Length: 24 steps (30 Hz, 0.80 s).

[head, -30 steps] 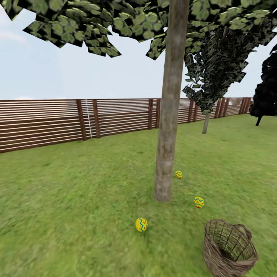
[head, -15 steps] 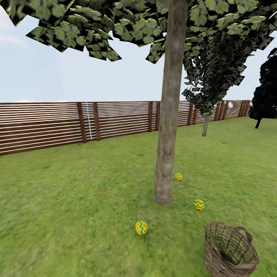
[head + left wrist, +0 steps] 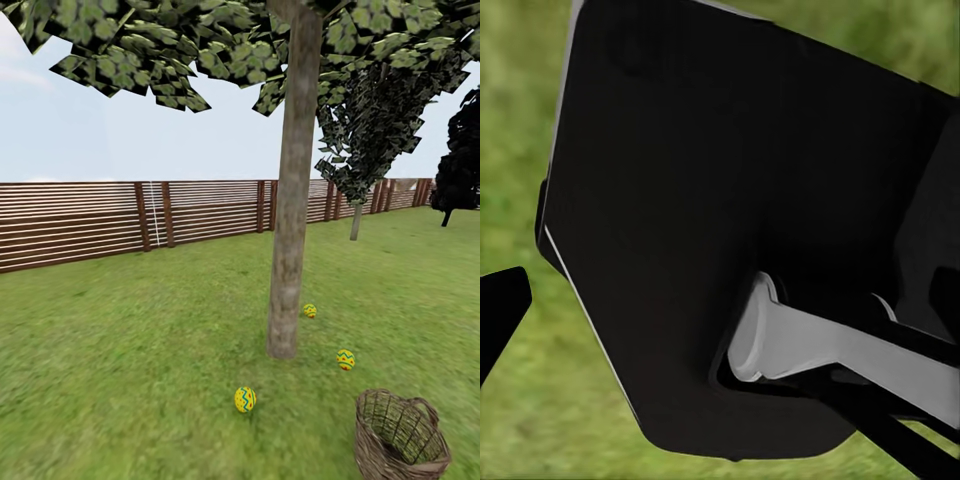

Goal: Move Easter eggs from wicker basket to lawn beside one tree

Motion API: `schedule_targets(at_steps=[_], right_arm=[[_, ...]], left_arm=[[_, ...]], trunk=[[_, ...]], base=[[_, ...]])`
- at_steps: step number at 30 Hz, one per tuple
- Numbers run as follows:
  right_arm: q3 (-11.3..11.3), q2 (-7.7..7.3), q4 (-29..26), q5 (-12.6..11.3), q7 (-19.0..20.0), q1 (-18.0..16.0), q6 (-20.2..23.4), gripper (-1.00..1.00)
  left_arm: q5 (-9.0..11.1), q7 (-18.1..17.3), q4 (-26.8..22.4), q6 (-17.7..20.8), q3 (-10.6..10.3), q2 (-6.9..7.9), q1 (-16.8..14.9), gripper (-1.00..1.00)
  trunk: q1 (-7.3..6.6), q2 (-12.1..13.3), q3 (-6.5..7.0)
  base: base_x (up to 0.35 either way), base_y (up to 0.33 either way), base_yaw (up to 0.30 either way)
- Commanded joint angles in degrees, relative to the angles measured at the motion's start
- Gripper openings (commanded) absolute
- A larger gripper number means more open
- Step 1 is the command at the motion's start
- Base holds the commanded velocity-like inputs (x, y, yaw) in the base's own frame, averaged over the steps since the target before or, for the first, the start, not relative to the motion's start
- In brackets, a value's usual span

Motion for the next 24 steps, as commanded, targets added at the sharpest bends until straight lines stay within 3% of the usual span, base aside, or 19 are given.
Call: schedule_targets(at_steps=[1,24], right_arm=[[-0.4,-0.05,0.1,0.6,0.1,0.0,0.1,1.00],[-0.4,0.07,0.1,0.6,0.1,0.0,0.2,1.00]], left_arm=[[0.3,-0.2,0.1,0.2,0.4,0.02,0.0,1.00],[0.1,-0.2,0.1,0.3,0.5,0.12,0.0,1.00]], trunk=[[0.02,0.0,0.06],[0.02,0.0,1.88]], base=[[0.000,0.000,0.000],[0.000,0.000,0.000]])
